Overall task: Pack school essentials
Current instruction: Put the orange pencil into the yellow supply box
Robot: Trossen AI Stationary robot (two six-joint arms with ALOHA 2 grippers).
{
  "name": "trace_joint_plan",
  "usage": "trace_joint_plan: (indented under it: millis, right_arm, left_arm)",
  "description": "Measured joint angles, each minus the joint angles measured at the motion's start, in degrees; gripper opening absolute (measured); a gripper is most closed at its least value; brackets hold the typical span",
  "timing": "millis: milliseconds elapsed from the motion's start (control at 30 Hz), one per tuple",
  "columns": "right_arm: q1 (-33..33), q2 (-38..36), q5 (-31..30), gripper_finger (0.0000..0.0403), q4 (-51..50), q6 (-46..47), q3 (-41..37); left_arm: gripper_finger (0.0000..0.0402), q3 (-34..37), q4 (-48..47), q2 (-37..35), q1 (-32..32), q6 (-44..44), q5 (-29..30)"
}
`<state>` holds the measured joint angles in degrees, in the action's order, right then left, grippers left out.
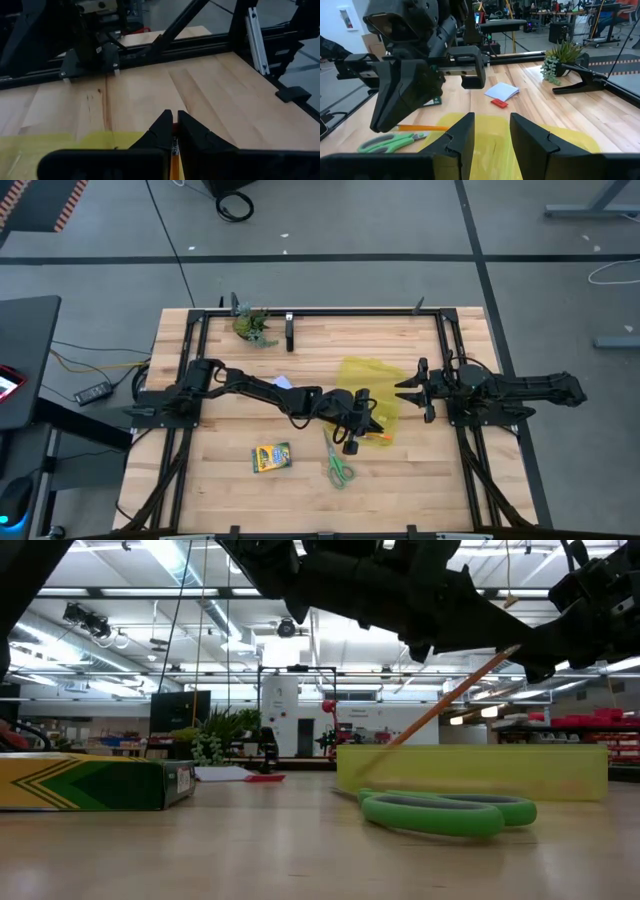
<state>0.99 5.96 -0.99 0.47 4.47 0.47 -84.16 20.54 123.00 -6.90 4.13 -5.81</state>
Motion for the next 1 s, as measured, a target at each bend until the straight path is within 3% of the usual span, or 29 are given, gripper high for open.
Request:
trace_joint_plan:
  millis: [400,733,1000]
  right_arm:
    - [0.02,0.0,0.0,0.0131,0.02,0.0,0.0]
    - [0.0,0.0,0.02,0.0131,0.04,0.0,0.0]
    - [0.02,0.0,0.0,0.0131,0.02,0.0,0.0]
  left_arm:
    - [0.0042,0.0,-3.58,0.04,-0.04,1.27,-0.08]
    - [0.0025,0.07,-1.7,4.0,-0.09,2.17,-1.62]
    - [0.0035,0.02,-1.89,5.32,-0.17,5.63,-5.11]
